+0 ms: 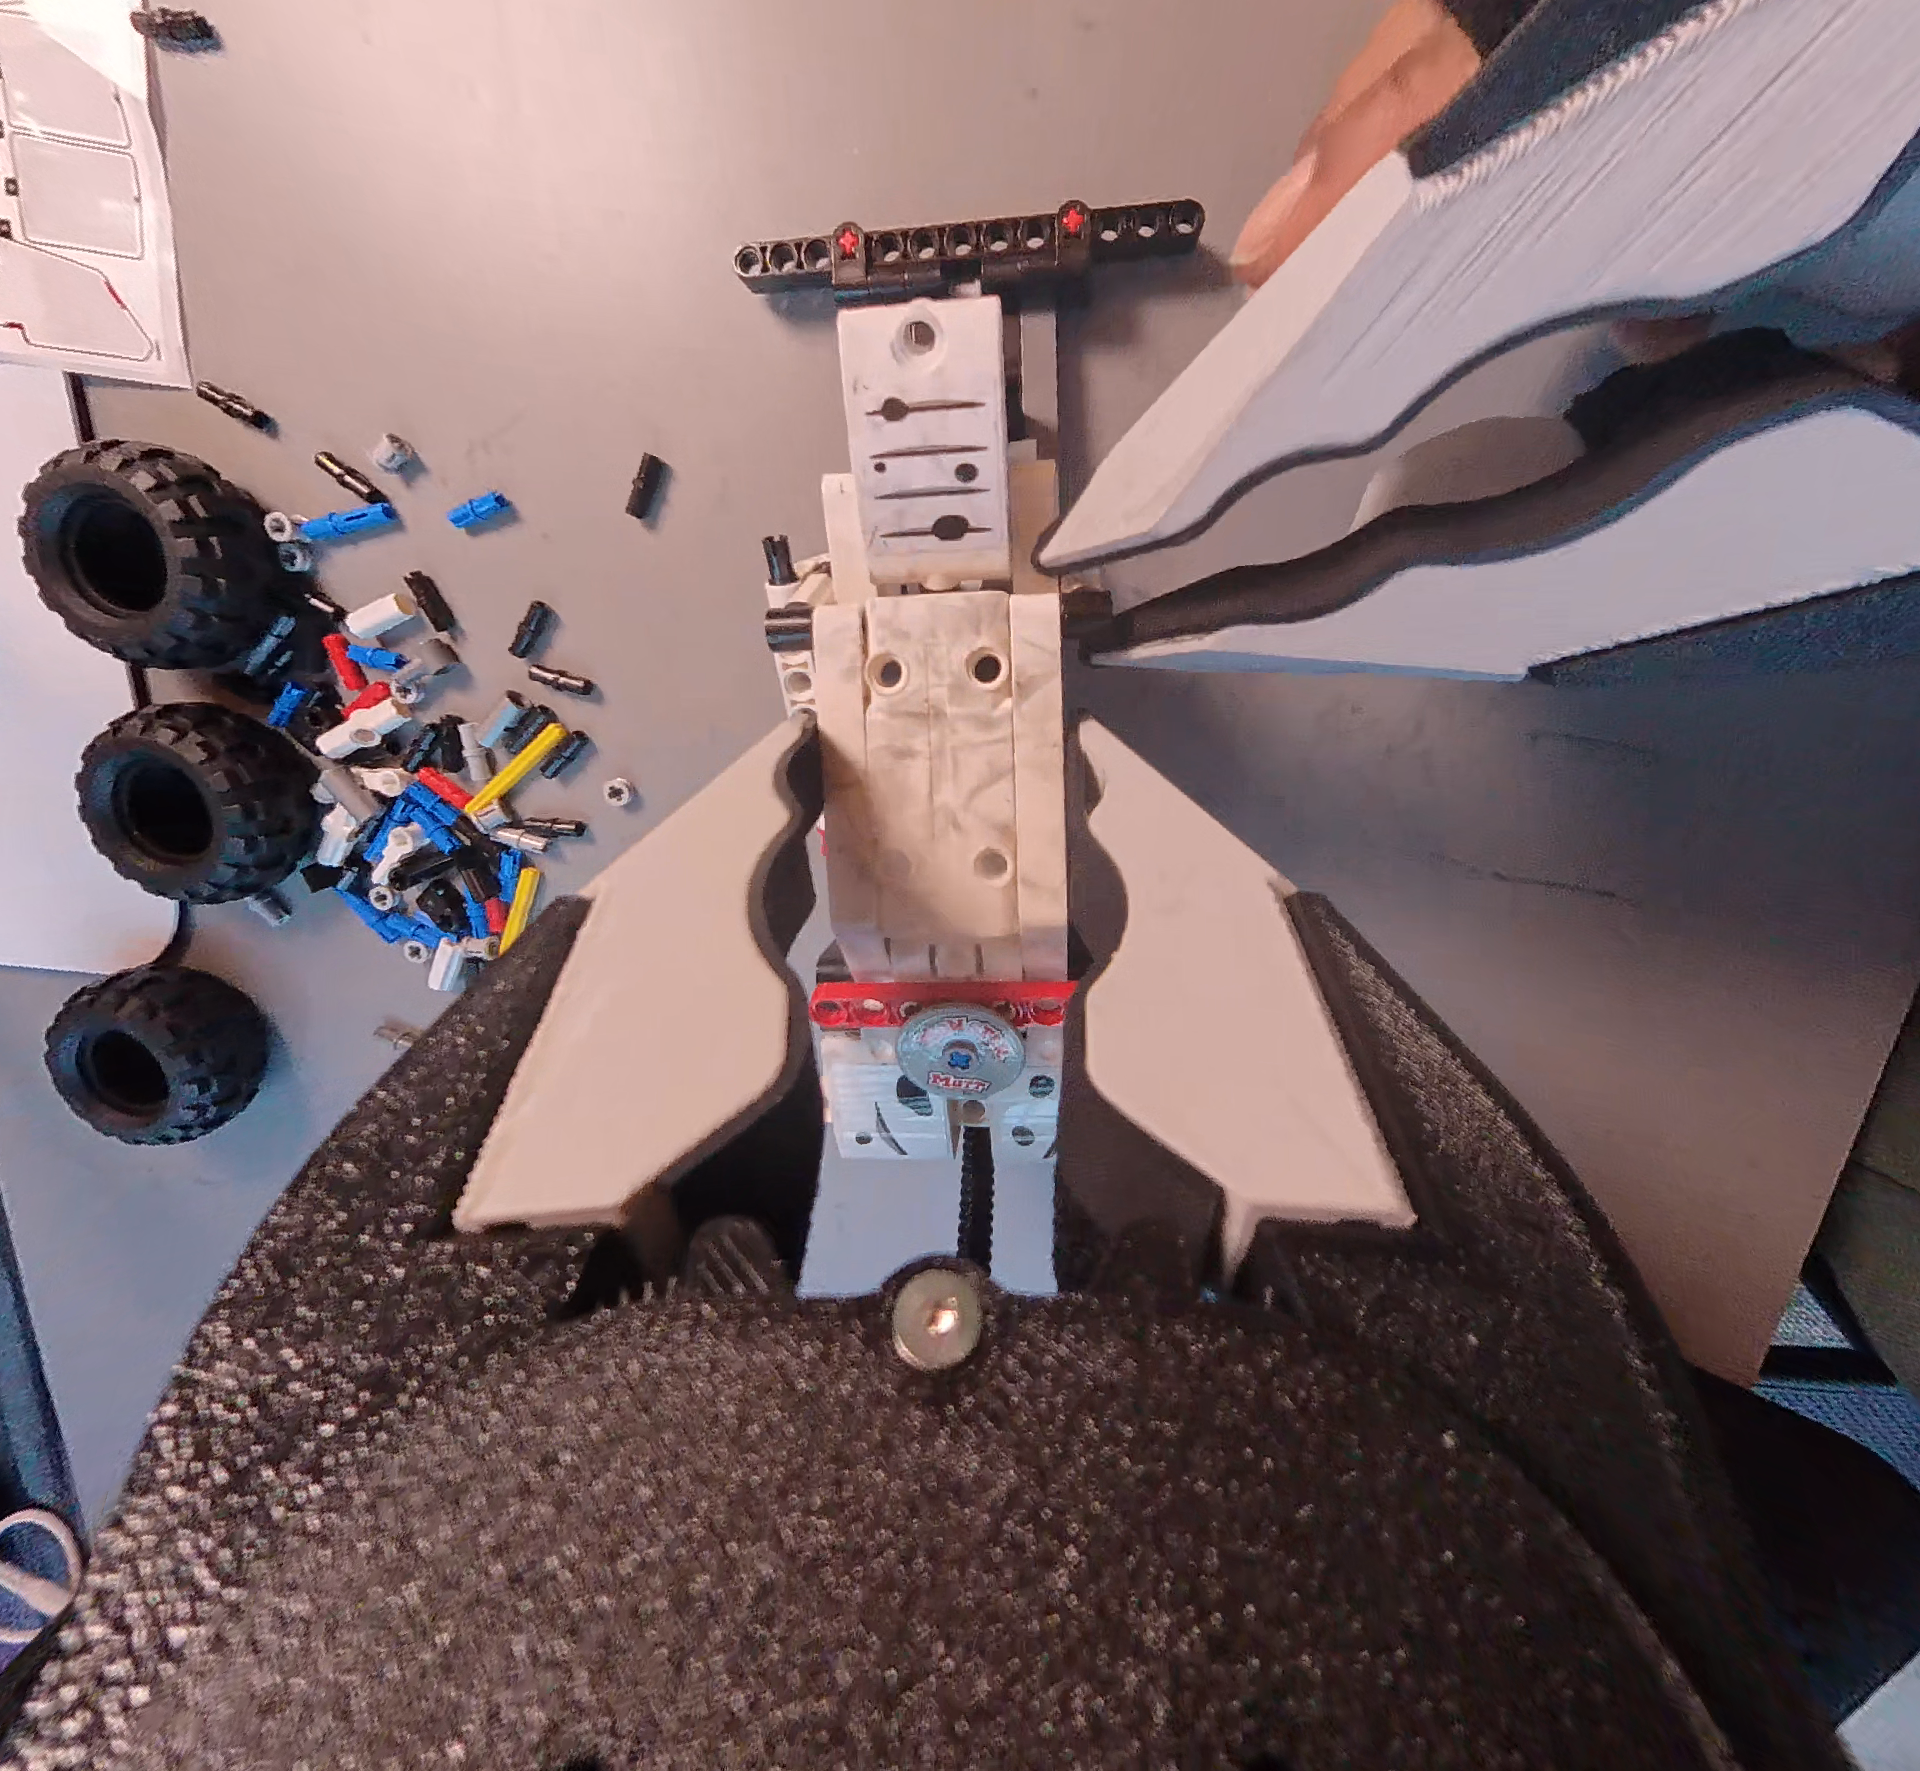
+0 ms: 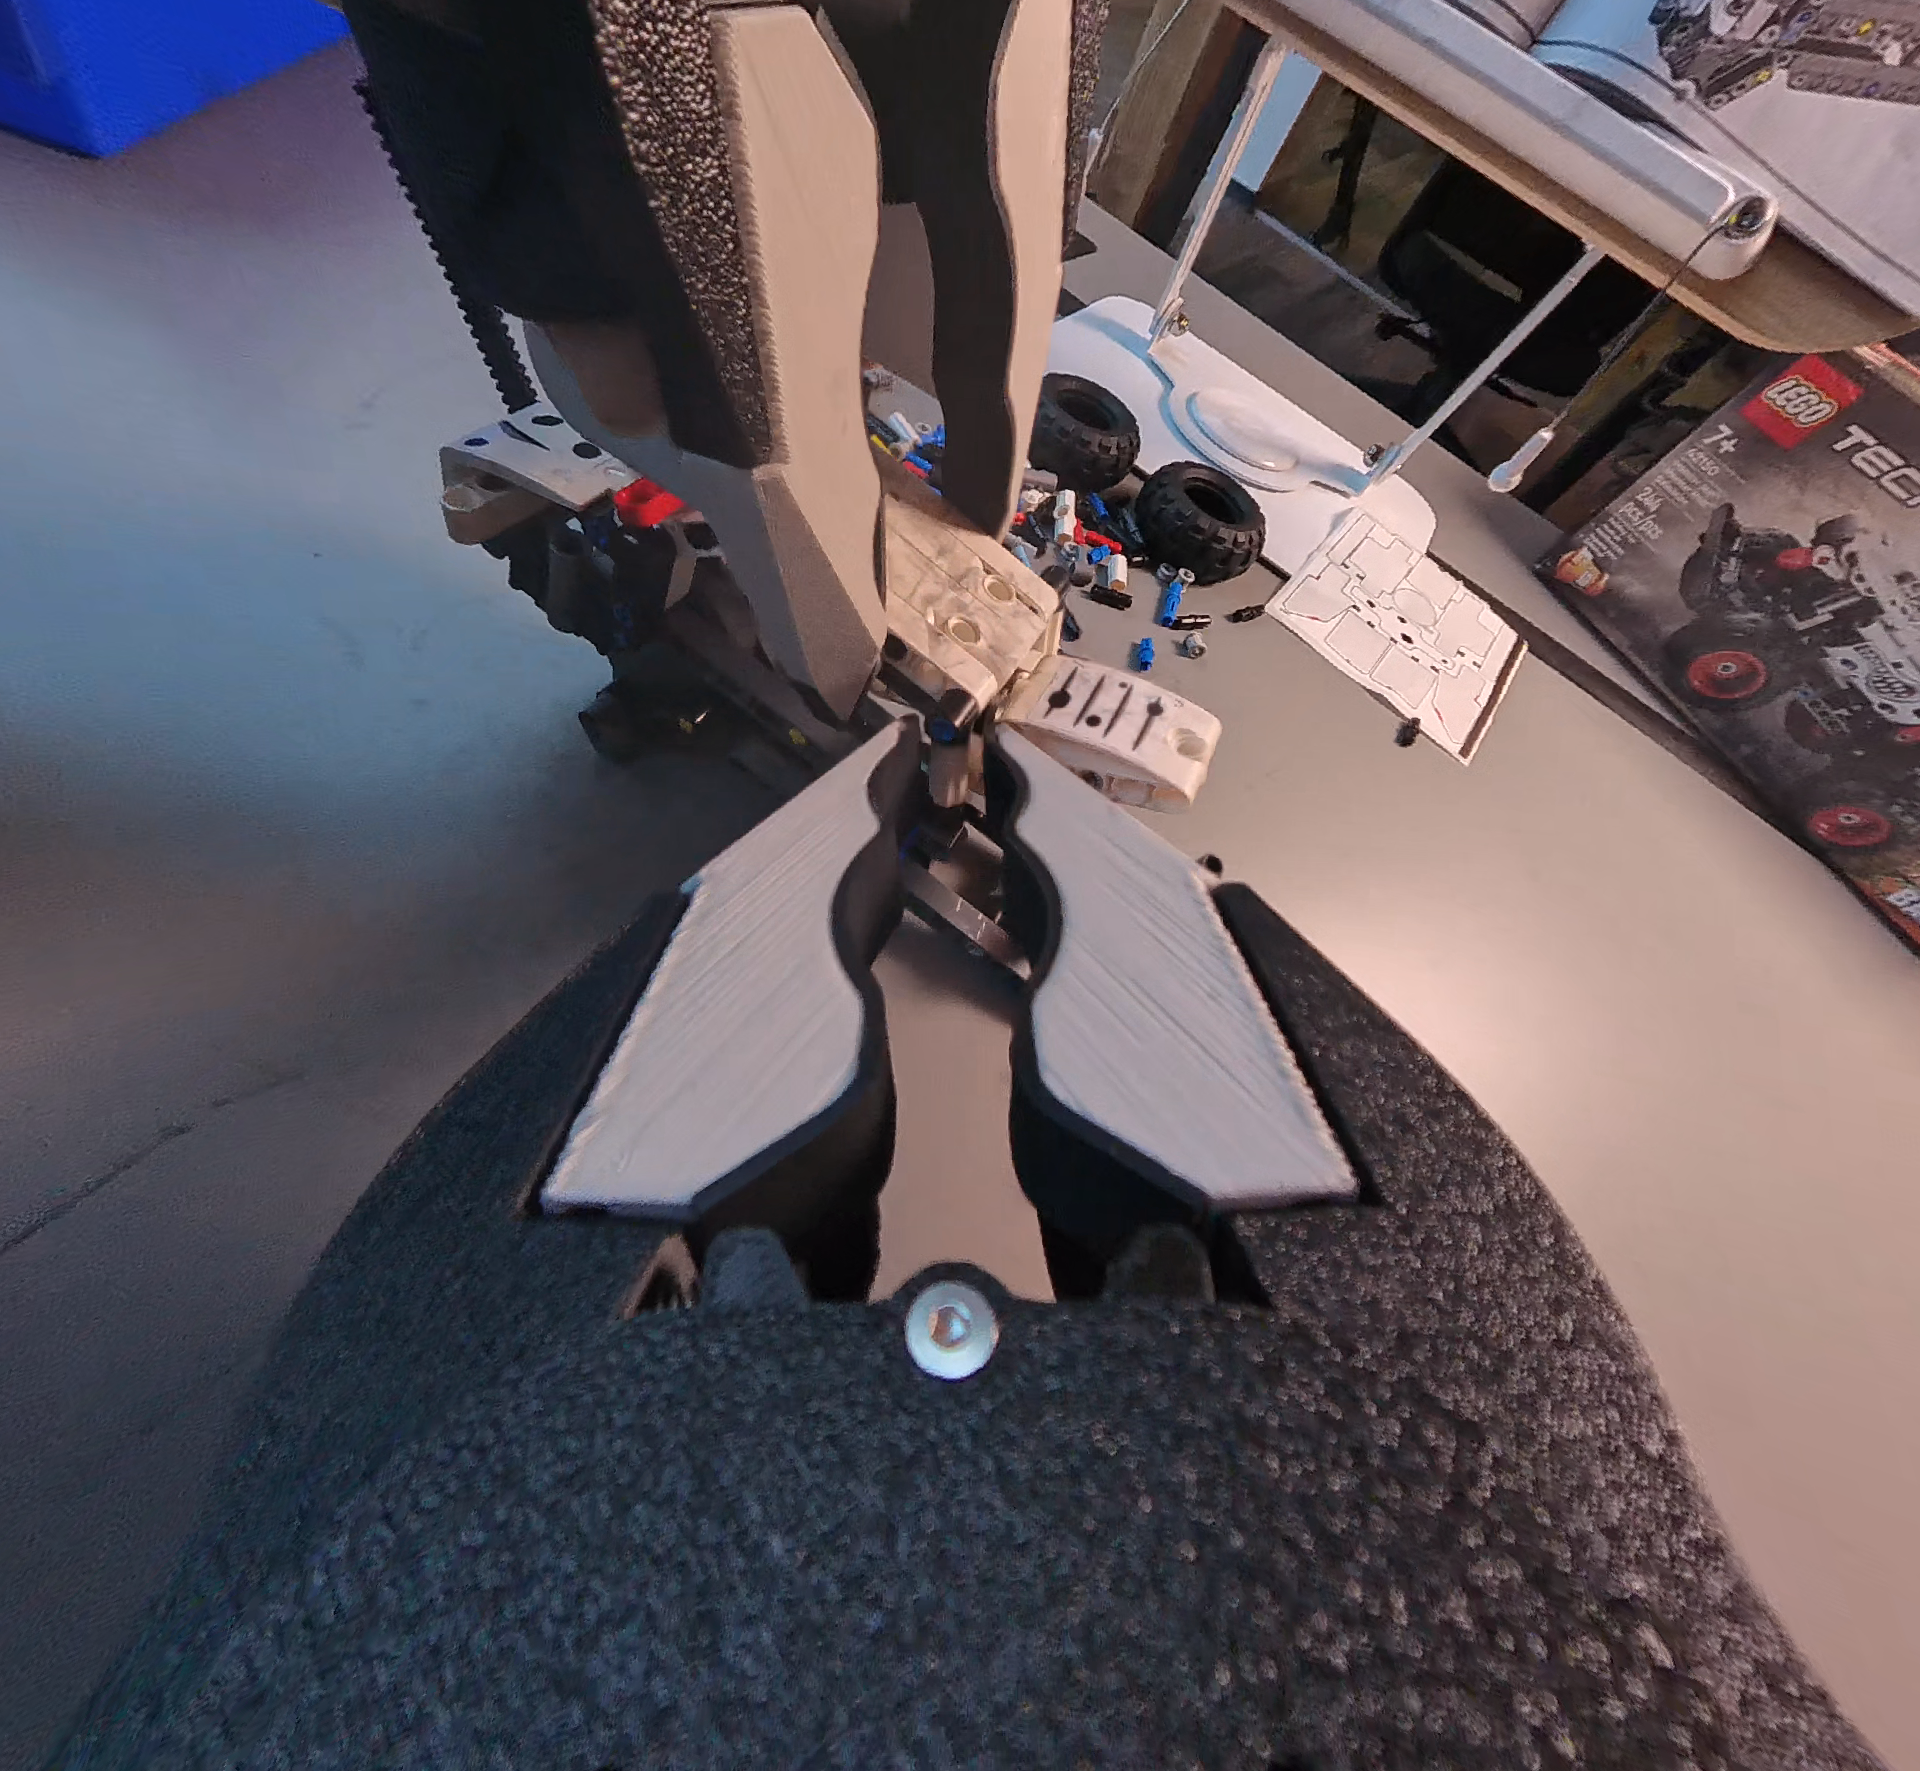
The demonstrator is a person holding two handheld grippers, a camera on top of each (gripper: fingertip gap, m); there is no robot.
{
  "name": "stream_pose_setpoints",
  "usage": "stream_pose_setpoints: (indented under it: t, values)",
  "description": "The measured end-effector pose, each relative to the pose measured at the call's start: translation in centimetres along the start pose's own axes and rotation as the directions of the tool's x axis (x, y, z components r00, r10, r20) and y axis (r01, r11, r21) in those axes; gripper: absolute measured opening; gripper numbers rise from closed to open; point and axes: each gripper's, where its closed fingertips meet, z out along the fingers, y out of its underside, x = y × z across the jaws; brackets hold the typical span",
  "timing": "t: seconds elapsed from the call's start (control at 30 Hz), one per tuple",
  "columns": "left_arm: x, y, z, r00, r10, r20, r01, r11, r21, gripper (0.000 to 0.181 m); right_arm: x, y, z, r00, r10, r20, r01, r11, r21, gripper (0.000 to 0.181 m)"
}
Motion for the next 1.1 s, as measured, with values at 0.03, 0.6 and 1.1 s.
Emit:
stream_pose_setpoints:
  t: [0.03, 0.6, 1.1]
  values:
    - [0.0, -0.1, 0.0, 1.0, -0.007, -0.001, 0.007, 1.0, 0.006, 0.046, 0.0, -0.1, 0.1, 1.0, -0.011, -0.012, 0.011, 1.0, 0.006, 0.008]
    - [0.0, -0.2, 0.3, 0.993, -0.103, 0.049, 0.102, 0.995, 0.02, 0.046, 0.2, 0.3, -0.1, 0.982, -0.076, -0.173, 0.081, 0.997, 0.017, 0.003]
    - [0.2, -0.2, 0.3, 0.994, -0.083, 0.073, 0.082, 0.996, 0.026, 0.046, -0.1, 0.4, -0.3, 0.994, -0.023, -0.103, 0.023, 1.0, -0.004, 0.005]
